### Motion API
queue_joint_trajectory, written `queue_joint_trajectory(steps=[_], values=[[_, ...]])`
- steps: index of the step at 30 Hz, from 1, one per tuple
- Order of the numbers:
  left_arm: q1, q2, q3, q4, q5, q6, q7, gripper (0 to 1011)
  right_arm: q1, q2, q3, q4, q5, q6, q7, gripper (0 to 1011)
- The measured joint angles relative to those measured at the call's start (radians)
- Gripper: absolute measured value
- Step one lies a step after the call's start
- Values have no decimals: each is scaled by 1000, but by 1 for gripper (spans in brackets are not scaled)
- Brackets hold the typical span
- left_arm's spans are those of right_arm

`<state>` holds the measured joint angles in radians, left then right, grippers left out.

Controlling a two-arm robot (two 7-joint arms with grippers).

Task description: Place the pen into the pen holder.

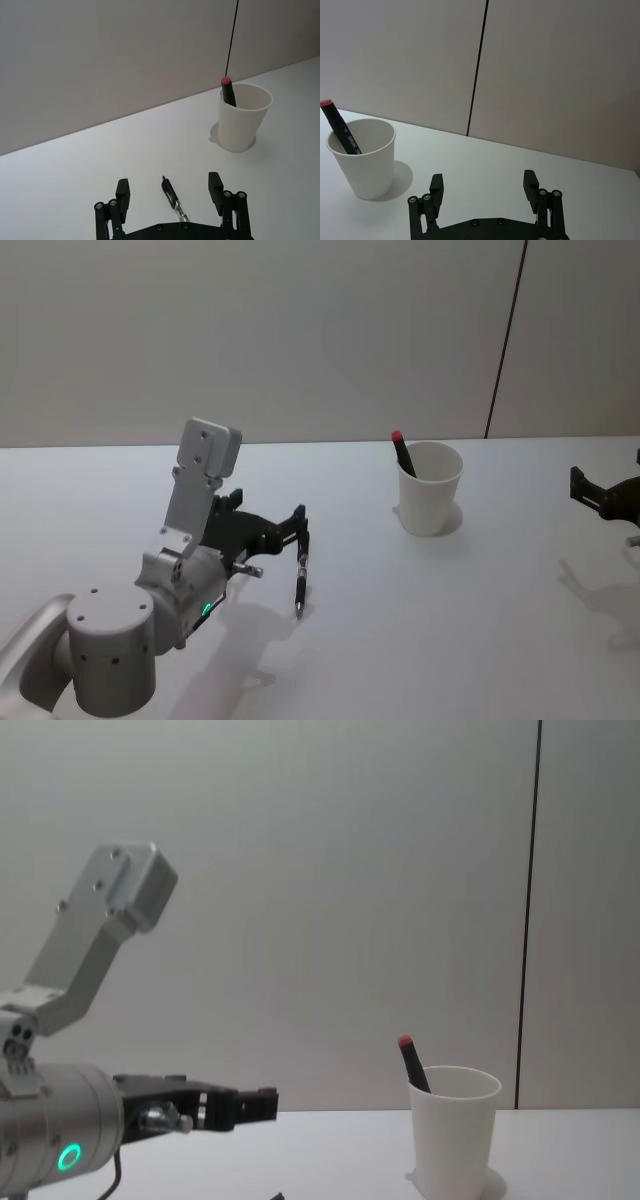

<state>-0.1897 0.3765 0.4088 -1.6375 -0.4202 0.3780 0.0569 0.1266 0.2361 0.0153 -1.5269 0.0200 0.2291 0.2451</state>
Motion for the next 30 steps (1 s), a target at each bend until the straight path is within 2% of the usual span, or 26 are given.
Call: queue_joint_trajectory(steps=[11, 30], values=[[-21, -13, -4, 54, -5, 67, -36, 1003, 0, 0, 0, 0, 0, 0, 0, 1001], [-95, -53, 0, 186, 51, 150, -148, 1003, 0, 0, 0, 0, 0, 0, 0, 1002]])
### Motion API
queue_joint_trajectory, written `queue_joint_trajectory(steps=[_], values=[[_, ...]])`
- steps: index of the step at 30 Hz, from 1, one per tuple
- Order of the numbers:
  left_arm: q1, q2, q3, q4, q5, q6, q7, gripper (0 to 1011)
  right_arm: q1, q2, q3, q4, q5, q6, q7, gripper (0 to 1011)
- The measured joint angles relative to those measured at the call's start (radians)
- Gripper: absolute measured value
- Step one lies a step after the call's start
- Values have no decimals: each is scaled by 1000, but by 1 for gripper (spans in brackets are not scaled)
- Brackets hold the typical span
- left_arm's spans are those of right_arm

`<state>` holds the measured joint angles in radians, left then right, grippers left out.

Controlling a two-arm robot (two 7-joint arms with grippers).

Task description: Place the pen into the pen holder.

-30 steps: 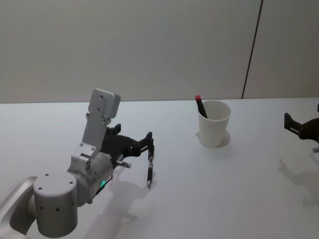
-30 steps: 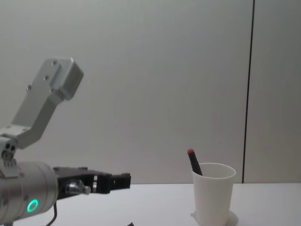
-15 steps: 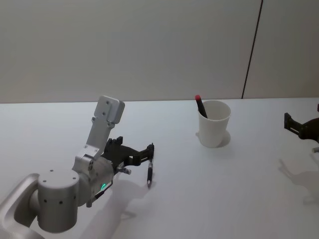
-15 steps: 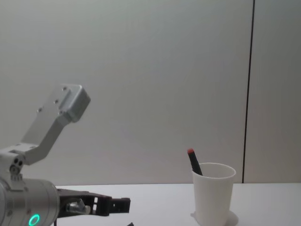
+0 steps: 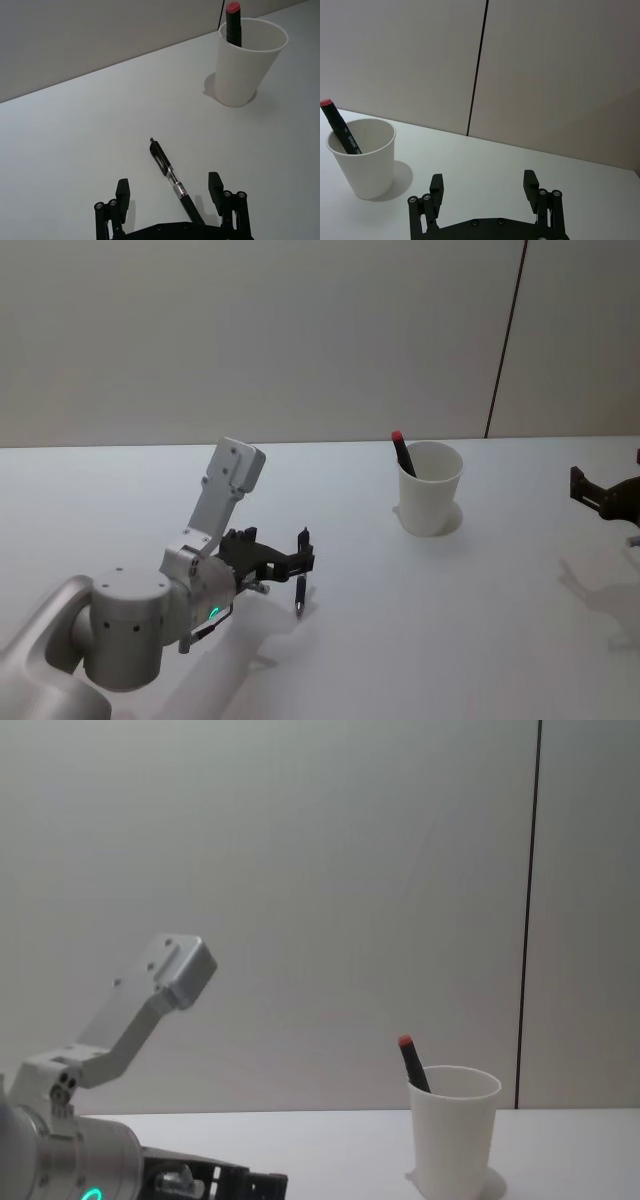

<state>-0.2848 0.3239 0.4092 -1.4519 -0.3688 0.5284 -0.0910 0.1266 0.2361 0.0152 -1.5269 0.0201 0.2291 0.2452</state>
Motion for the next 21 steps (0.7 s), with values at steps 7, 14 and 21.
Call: queue_joint_trajectory(steps=[7, 14, 21], values=[[-20, -15, 4, 40, 11, 14, -16, 1003, 0, 0, 0, 0, 0, 0, 0, 1001], [-41, -38, 11, 90, 20, 21, -21, 1003, 0, 0, 0, 0, 0, 0, 0, 1001], [-58, -55, 17, 125, 33, 24, -20, 1003, 0, 0, 0, 0, 0, 0, 0, 1001]])
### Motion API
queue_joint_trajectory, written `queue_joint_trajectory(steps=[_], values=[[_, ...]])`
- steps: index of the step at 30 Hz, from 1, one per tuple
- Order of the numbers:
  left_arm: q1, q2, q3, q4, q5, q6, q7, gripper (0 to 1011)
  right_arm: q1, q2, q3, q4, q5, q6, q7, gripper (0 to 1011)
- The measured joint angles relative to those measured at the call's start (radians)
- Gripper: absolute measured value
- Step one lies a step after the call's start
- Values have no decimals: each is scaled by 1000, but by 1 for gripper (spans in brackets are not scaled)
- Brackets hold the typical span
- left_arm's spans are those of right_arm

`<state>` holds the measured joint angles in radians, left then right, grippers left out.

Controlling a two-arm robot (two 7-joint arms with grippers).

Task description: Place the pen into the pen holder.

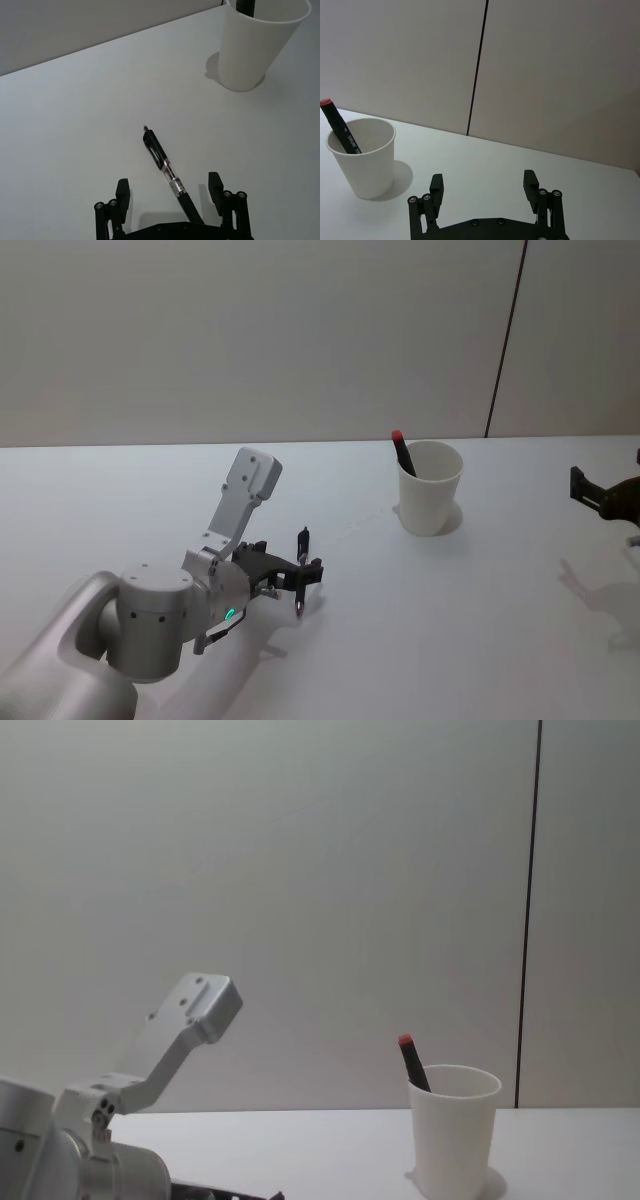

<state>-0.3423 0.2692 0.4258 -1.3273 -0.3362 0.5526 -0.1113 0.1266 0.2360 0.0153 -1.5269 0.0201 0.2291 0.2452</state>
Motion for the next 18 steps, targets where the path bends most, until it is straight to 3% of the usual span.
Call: queue_joint_trajectory(steps=[18], values=[[-33, -32, 17, 57, 62, 30, -7, 1003, 0, 0, 0, 0, 0, 0, 0, 1001]])
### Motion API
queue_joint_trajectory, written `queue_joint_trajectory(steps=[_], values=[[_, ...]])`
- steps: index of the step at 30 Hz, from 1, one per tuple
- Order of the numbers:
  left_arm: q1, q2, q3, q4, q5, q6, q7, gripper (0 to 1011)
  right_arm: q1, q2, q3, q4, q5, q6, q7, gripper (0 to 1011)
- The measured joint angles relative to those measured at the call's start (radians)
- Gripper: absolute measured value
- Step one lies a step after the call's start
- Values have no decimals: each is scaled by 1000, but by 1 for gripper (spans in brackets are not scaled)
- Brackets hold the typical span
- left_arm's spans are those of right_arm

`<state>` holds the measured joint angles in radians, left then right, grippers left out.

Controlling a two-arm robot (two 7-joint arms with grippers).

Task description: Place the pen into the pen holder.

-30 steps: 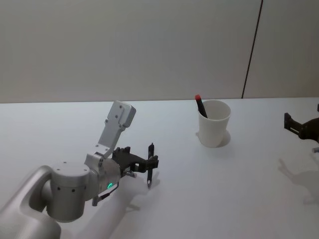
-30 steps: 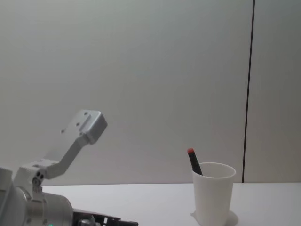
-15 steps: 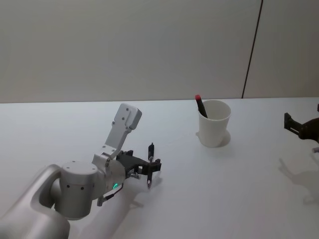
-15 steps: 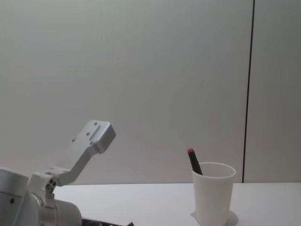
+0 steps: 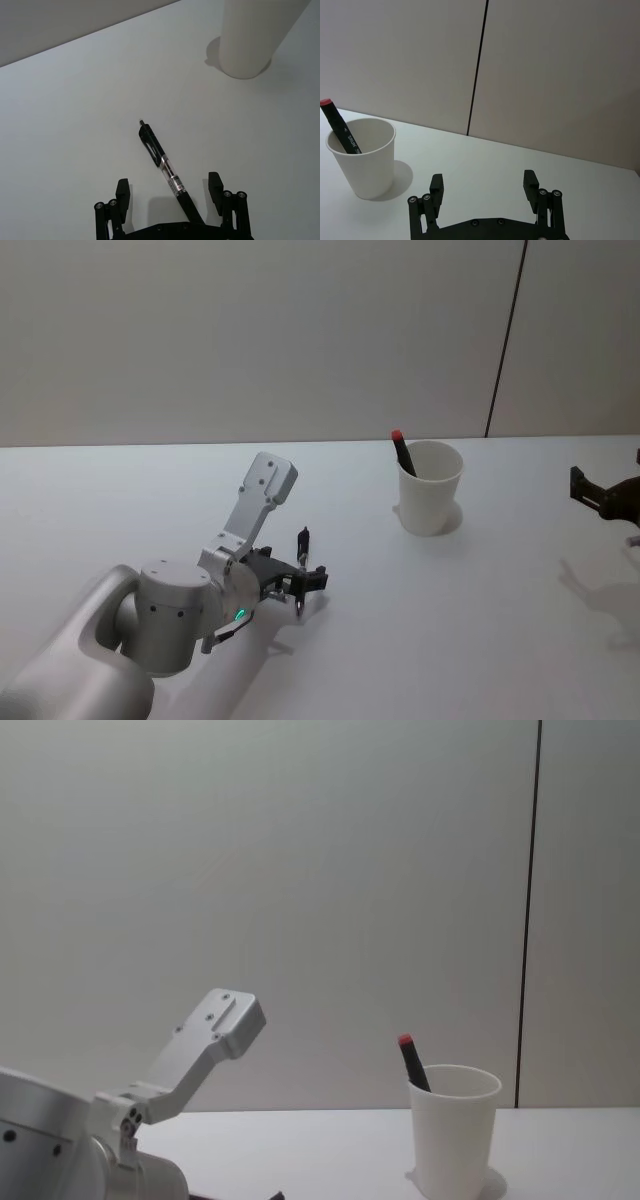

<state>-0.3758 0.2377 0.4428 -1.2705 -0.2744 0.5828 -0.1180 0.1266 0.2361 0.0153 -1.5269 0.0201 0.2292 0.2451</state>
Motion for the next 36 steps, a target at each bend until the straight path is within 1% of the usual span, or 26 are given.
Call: queue_joint_trajectory(steps=[13, 16, 19, 20, 21, 22, 24, 25, 26, 28, 30, 32, 33, 34, 35, 36], values=[[-5, -12, 1, 23, 0, -1, 1, 1003, 0, 0, 0, 0, 0, 0, 0, 1002], [-5, -14, 1, 26, -3, -2, 3, 967, 0, 0, 0, 0, 0, 0, 0, 1001], [-6, -16, 0, 29, -5, -2, 4, 905, 0, 0, 0, 0, 0, 0, 0, 1002], [-6, -16, 0, 29, -6, -2, 4, 868, 0, 0, 0, 0, 0, 0, 0, 1001], [-6, -17, 0, 30, -7, -2, 4, 860, 0, 0, 0, 0, 0, 0, 0, 1002], [-6, -17, 0, 32, -8, -1, 4, 816, 0, 0, 0, 0, 0, 0, 0, 1001], [-6, -18, -1, 33, -9, 0, 4, 784, 0, 0, 0, 0, 0, 0, 0, 1001], [-6, -19, -1, 33, -10, 1, 4, 729, 0, 0, 0, 0, 0, 0, 0, 1001], [-6, -19, -1, 34, -11, 2, 4, 729, 0, 0, 0, 0, 0, 0, 0, 1001], [-6, -20, -1, 35, -13, 4, 5, 646, 0, 0, 0, 0, 0, 0, 0, 1001], [-4, -21, 0, 37, -15, 8, 5, 590, 0, 0, 0, 0, 0, 0, 0, 1002], [-2, -21, 0, 37, -17, 9, 6, 501, 0, 0, 0, 0, 0, 0, 0, 1002], [-2, -21, 0, 37, -17, 10, 6, 501, 0, 0, 0, 0, 0, 0, 0, 1001], [-1, -22, 0, 37, -18, 11, 7, 460, 0, 0, 0, 0, 0, 0, 0, 1002], [1, -22, 1, 38, -20, 13, 8, 398, 0, 0, 0, 0, 0, 0, 0, 1002], [2, -22, 1, 38, -21, 14, 8, 383, 0, 0, 0, 0, 0, 0, 0, 1002]])
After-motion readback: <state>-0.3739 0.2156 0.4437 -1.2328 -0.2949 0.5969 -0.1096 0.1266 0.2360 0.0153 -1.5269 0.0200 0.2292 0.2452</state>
